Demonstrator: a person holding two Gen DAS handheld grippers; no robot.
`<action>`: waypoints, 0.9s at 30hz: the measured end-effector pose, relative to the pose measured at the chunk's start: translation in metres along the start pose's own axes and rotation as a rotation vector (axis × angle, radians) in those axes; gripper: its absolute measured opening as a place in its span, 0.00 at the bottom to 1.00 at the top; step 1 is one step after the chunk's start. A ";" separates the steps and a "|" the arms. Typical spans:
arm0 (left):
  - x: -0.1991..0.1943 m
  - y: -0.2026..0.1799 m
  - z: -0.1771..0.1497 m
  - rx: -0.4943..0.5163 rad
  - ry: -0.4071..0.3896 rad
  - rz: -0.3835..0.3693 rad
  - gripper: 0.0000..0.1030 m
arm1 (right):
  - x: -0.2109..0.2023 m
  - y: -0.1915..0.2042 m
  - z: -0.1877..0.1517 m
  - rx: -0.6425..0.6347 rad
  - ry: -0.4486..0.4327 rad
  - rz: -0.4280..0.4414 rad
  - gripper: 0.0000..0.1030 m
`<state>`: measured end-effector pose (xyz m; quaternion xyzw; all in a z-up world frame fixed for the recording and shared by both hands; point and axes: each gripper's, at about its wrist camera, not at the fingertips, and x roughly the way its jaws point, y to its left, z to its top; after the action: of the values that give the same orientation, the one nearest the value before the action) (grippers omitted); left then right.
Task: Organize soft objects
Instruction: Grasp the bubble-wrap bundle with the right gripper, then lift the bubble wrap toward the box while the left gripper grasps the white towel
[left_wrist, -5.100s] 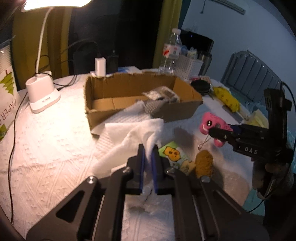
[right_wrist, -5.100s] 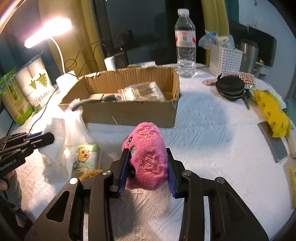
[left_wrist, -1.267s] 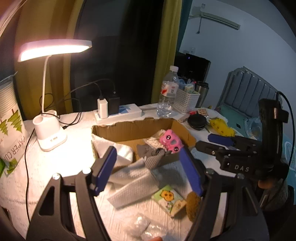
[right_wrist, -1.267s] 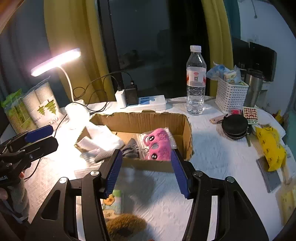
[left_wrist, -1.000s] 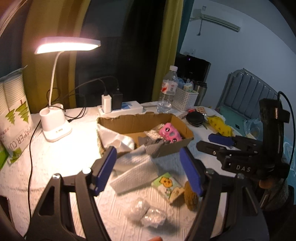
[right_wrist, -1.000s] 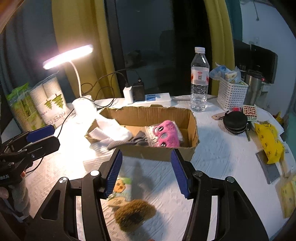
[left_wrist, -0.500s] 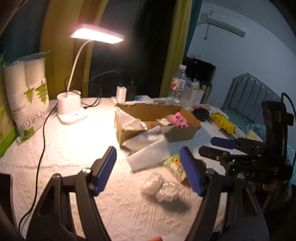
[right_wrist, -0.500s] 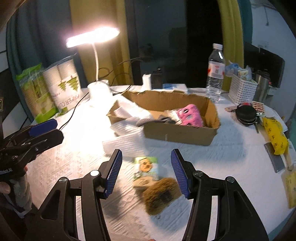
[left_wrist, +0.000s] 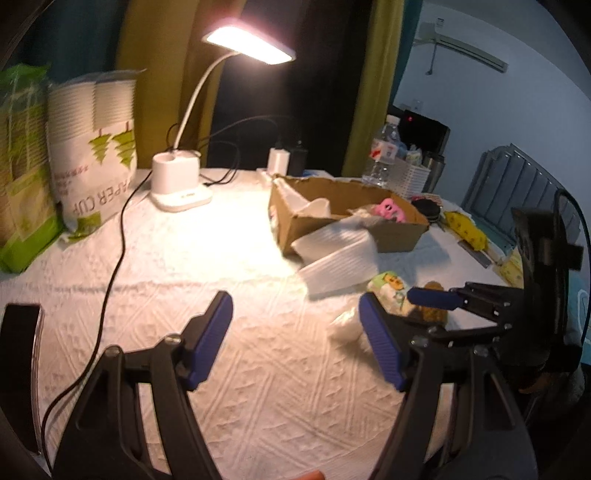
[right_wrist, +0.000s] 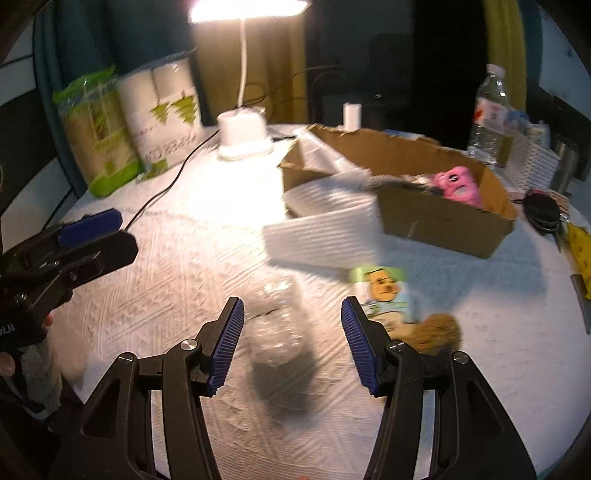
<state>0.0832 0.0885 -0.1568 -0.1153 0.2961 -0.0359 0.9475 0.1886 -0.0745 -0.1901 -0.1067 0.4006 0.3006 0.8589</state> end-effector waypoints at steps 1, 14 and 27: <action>0.001 0.002 -0.002 -0.005 0.002 0.003 0.70 | 0.003 0.003 -0.001 -0.005 0.007 0.004 0.56; 0.016 0.011 -0.010 -0.030 0.050 0.044 0.70 | 0.032 0.009 -0.009 -0.043 0.067 0.030 0.39; 0.056 -0.033 0.010 0.017 0.105 0.014 0.70 | -0.015 -0.038 0.003 0.000 -0.057 0.013 0.38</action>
<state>0.1346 0.0504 -0.1719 -0.1030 0.3458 -0.0379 0.9319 0.2058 -0.1099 -0.1795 -0.0956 0.3766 0.3092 0.8680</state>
